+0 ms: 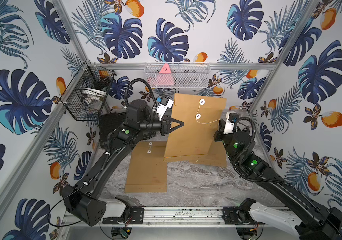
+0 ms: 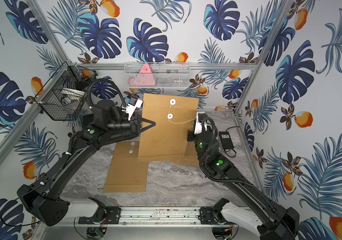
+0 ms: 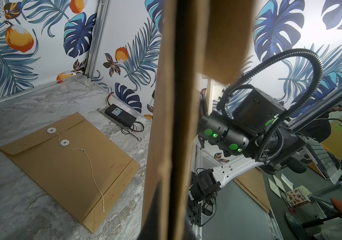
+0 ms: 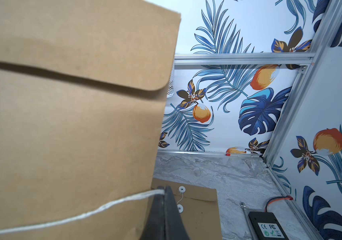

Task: Close the mouth of the file bag
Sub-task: Close the file bag.

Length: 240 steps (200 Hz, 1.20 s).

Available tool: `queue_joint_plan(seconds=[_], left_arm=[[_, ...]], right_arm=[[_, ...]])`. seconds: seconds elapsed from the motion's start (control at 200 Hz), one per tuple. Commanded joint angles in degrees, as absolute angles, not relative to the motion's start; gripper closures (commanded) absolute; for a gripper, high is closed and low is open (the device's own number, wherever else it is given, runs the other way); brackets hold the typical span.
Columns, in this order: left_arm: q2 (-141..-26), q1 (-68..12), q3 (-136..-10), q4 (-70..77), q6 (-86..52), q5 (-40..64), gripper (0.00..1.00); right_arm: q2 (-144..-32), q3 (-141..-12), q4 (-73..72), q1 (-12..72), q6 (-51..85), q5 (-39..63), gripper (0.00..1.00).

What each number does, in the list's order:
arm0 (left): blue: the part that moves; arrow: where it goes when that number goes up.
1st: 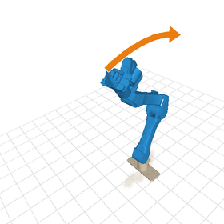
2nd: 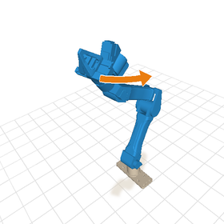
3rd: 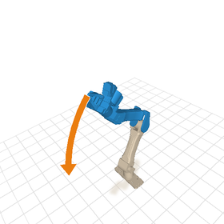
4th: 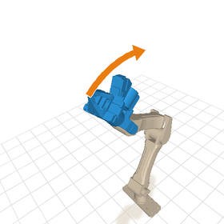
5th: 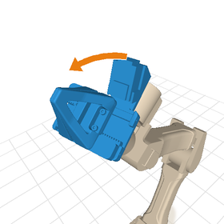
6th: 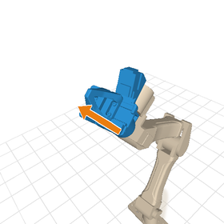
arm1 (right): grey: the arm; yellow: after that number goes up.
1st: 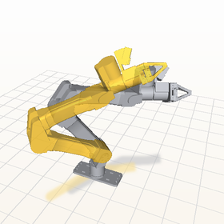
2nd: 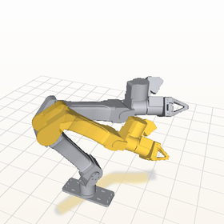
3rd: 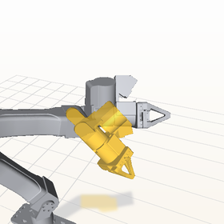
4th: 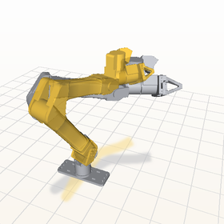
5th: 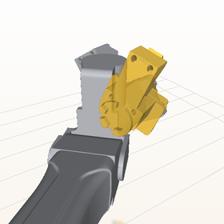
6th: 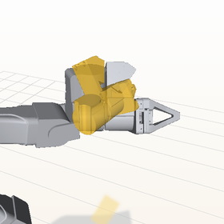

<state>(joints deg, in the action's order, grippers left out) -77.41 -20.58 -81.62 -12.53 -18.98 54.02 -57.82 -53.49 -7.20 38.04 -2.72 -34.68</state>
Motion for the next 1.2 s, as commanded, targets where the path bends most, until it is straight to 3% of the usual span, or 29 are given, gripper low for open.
queue_joint_plan(seconds=[0.0, 0.505, 1.196], left_arm=[[-77.0, -20.4, -81.2, -10.7, -20.0, 54.7, 1.0], [-76.9, -19.8, -79.6, -11.4, -20.5, 54.1, 1.0], [-76.5, -19.5, -76.0, -8.6, -23.0, 55.1, 1.0]], right_arm=[[-58.2, -54.8, -7.3, 38.0, -6.1, -36.7, 1.0], [-59.0, -56.9, -9.2, 37.9, -11.9, -40.8, 1.0], [-62.4, -62.8, -3.6, 38.1, -16.1, -39.0, 1.0]])
